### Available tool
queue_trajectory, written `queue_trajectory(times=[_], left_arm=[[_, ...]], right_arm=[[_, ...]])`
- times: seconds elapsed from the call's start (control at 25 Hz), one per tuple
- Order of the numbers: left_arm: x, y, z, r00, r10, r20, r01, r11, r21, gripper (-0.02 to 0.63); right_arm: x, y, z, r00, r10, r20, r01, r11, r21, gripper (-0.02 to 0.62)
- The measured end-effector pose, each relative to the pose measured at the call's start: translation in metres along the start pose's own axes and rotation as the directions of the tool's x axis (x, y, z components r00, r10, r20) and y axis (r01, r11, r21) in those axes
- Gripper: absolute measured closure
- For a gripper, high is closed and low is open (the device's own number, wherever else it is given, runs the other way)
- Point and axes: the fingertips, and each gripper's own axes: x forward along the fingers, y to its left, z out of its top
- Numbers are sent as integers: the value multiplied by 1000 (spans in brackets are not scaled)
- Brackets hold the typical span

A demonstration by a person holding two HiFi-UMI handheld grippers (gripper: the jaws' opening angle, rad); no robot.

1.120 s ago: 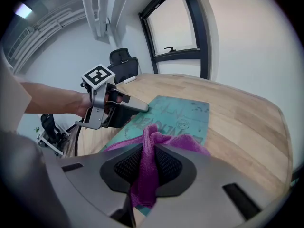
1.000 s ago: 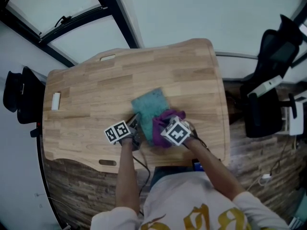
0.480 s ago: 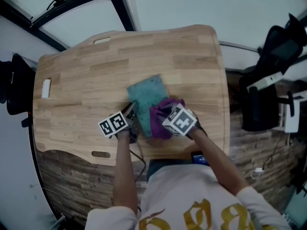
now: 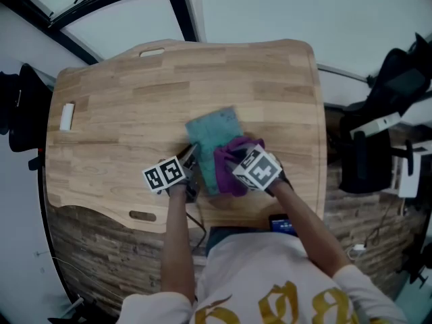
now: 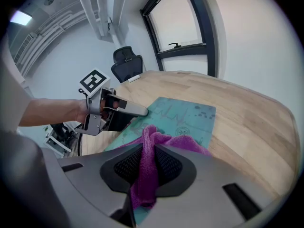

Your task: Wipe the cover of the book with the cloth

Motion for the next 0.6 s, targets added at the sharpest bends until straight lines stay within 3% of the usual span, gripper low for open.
queue_trajectory(times=[0.6], left_arm=[[0, -1, -1, 1000, -12, -10, 12, 1000, -14, 486]], right_arm=[[15, -33, 33, 998, -50, 44, 50, 999, 10, 532]])
